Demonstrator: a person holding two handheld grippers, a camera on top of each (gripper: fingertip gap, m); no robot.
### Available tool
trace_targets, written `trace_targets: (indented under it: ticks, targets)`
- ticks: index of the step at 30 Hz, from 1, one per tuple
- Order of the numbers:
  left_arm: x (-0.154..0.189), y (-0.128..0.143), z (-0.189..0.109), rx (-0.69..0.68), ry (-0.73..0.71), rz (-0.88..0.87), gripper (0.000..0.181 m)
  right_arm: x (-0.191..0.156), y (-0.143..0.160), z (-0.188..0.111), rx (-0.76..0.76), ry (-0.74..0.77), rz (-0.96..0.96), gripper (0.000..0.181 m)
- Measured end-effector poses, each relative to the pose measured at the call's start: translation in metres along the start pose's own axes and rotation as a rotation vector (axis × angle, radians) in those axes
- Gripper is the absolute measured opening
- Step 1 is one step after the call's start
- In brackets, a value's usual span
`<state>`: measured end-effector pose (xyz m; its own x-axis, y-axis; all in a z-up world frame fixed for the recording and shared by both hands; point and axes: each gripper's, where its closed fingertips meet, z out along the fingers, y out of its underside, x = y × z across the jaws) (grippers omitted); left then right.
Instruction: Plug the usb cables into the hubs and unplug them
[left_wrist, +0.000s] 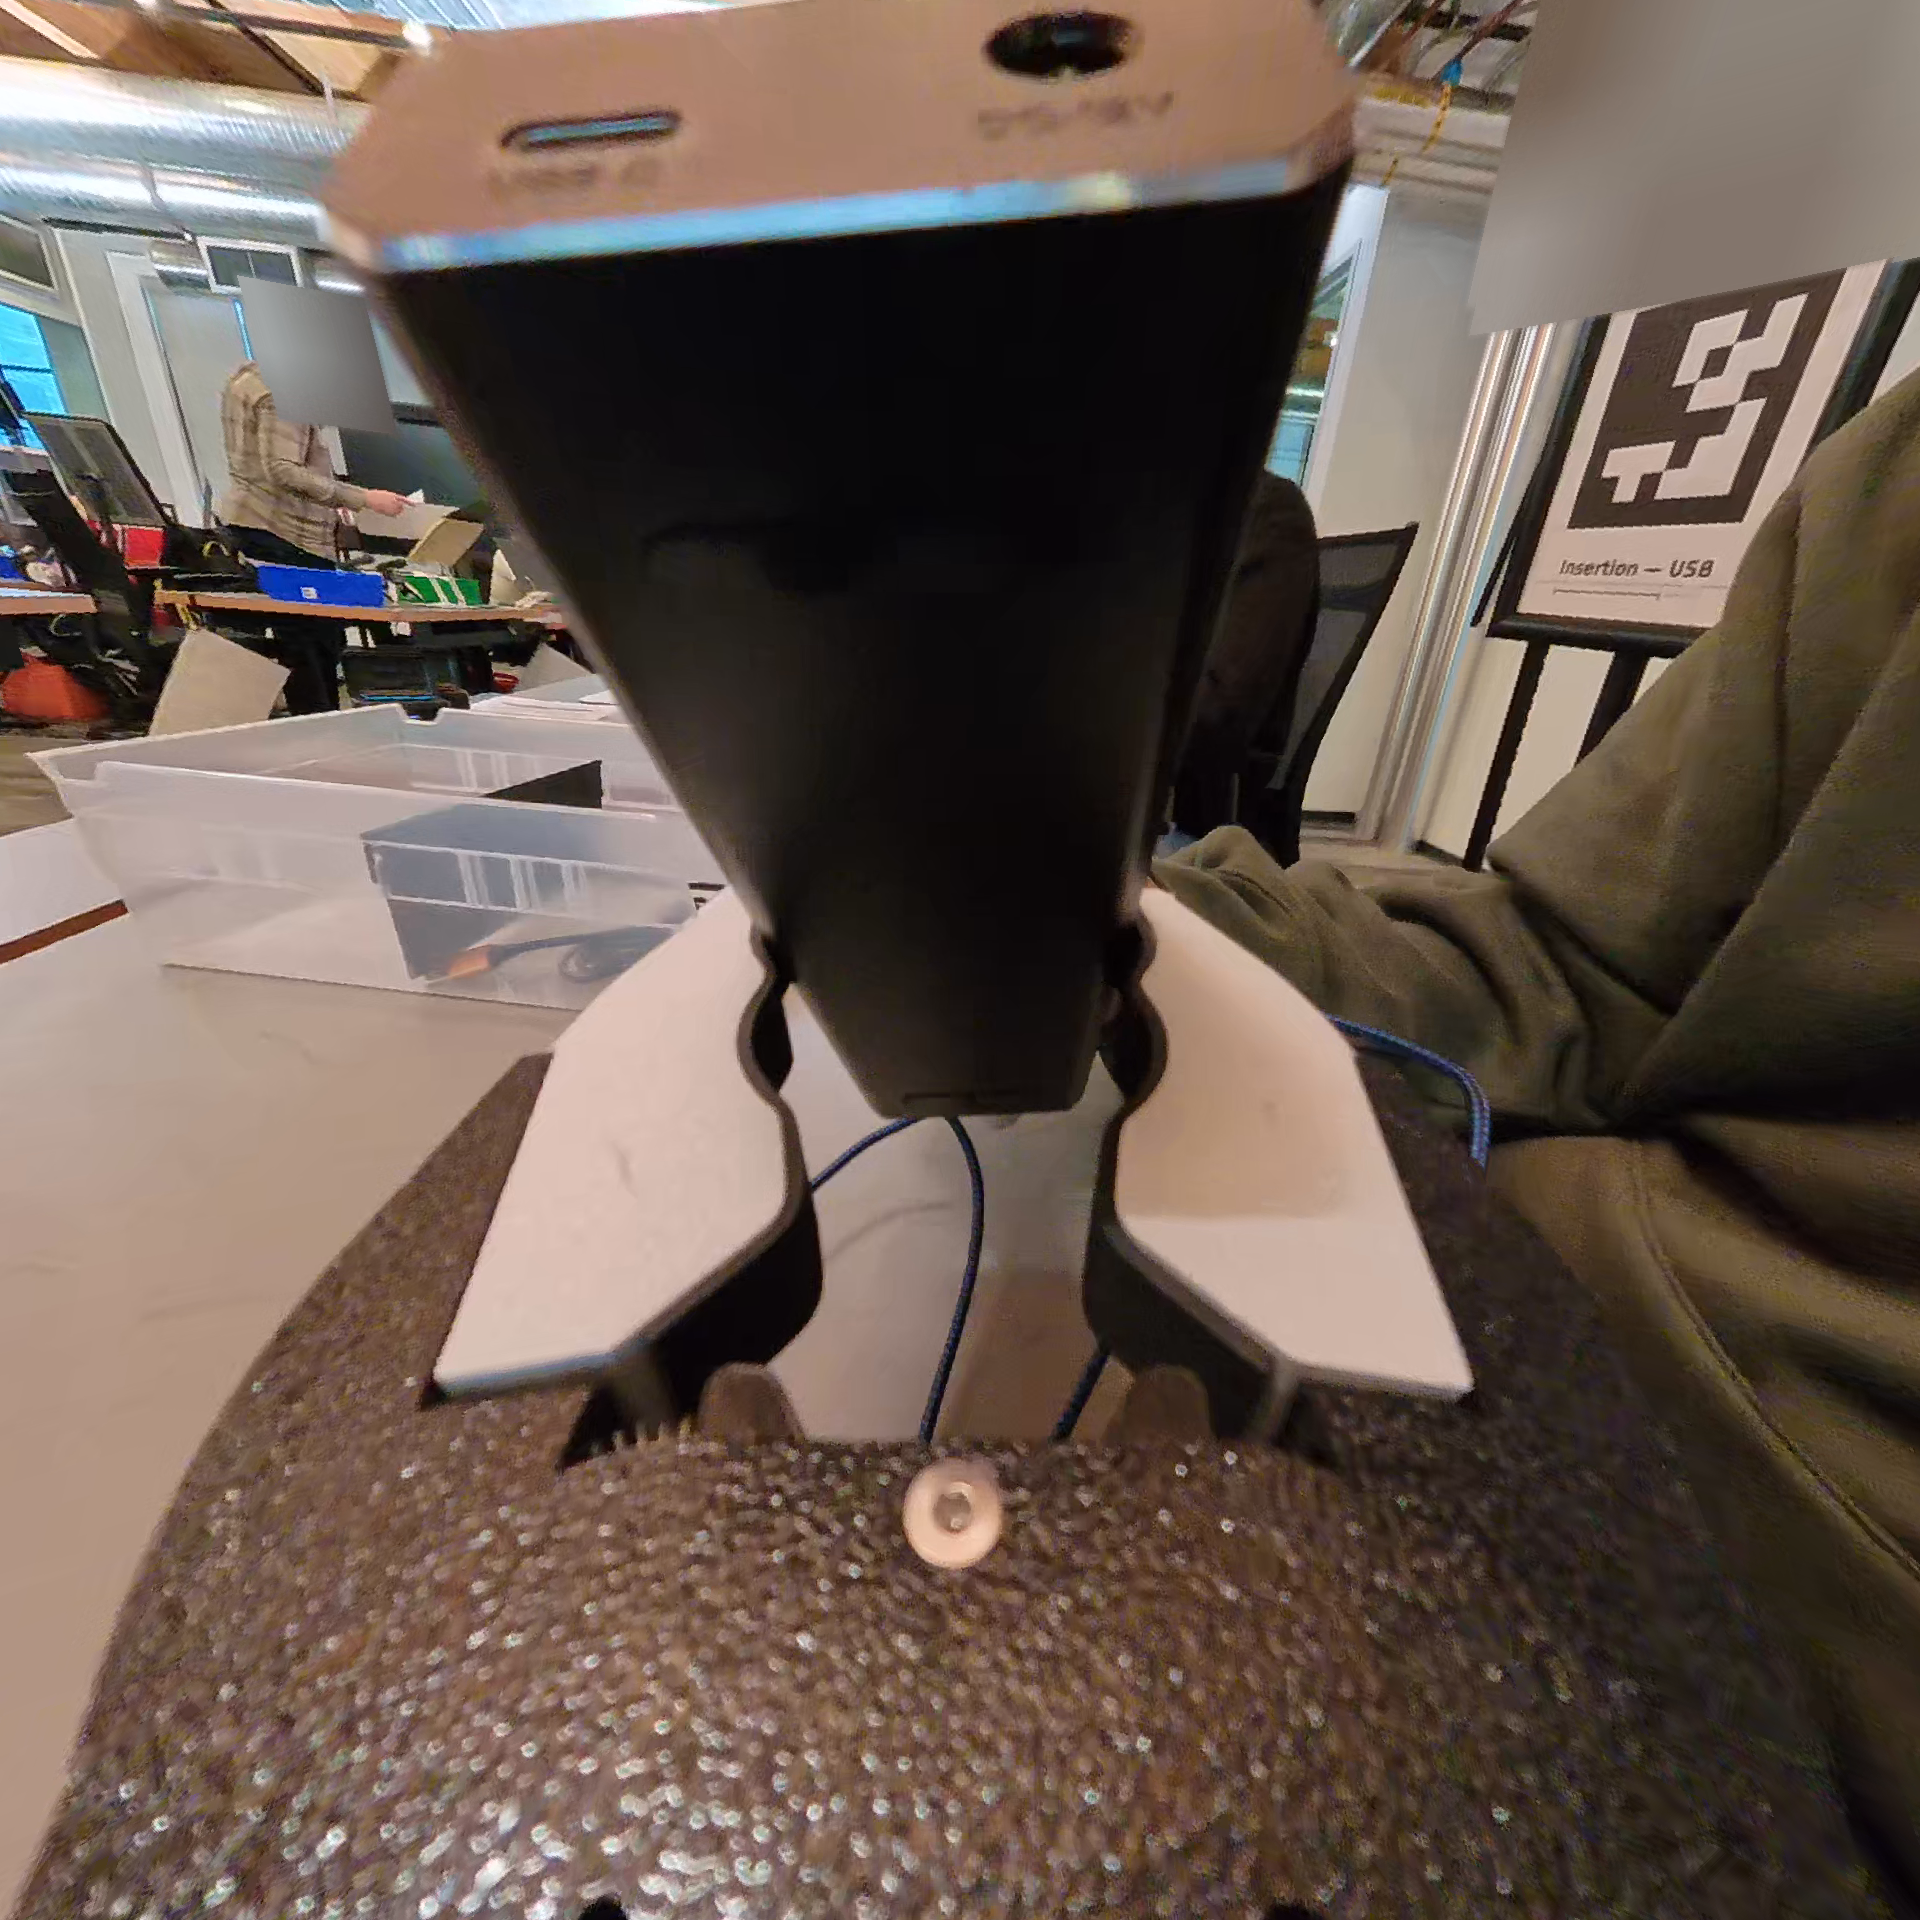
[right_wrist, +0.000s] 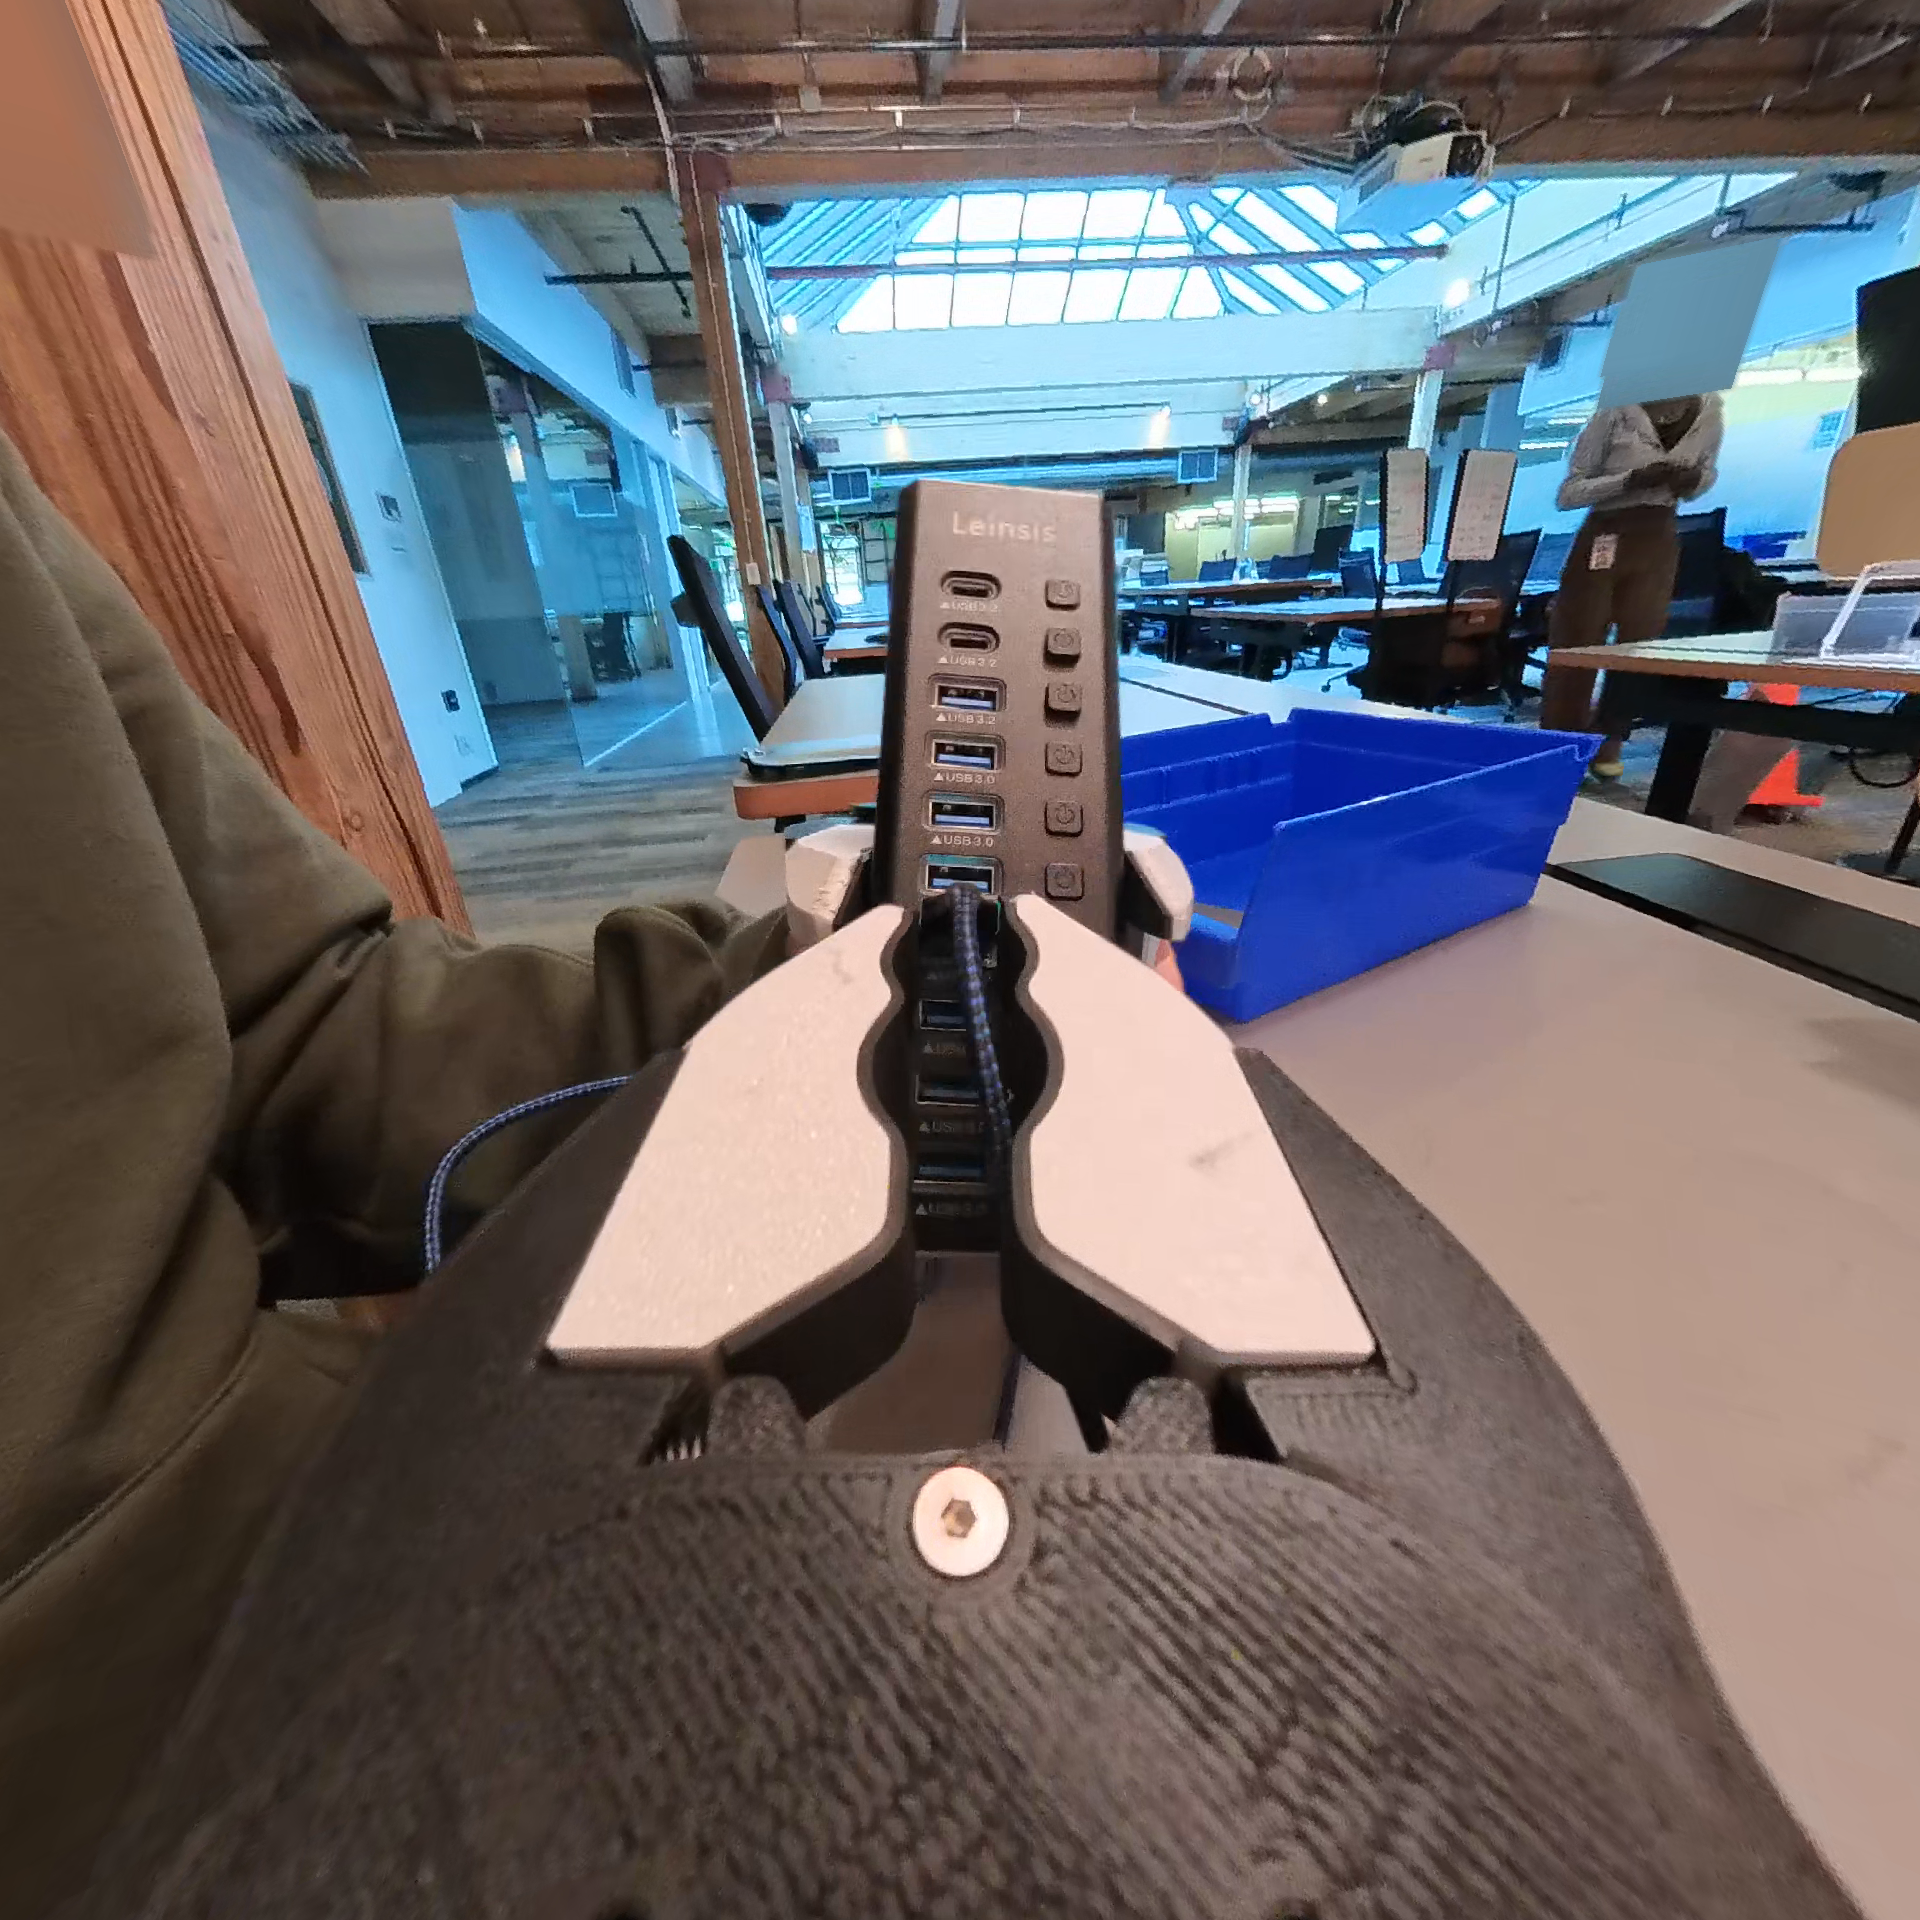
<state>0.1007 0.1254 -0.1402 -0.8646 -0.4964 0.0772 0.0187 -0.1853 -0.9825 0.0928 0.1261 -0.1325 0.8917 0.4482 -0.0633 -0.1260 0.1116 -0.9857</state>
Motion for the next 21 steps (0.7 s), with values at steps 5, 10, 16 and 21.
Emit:
trace_targets:
  ticks: [5,10,16,21]
  targets:
    - [-0.018,0.010,0.000,-0.131,-0.144,0.156,0.059,0.018,0.013,-0.006,-0.140,0.124,-0.004,0.015]
    - [-0.015,0.016,0.001,-0.213,-0.124,0.143,0.059,0.014,0.018,-0.010,-0.235,0.125,-0.075,0.015]
    - [-0.010,0.027,-0.001,-0.336,-0.109,0.166,0.059,0.010,0.032,-0.011,-0.345,0.114,-0.164,0.015]
    - [-0.007,0.010,-0.001,-0.172,-0.081,0.090,0.059,0.007,0.018,-0.002,-0.157,0.091,-0.087,0.014]
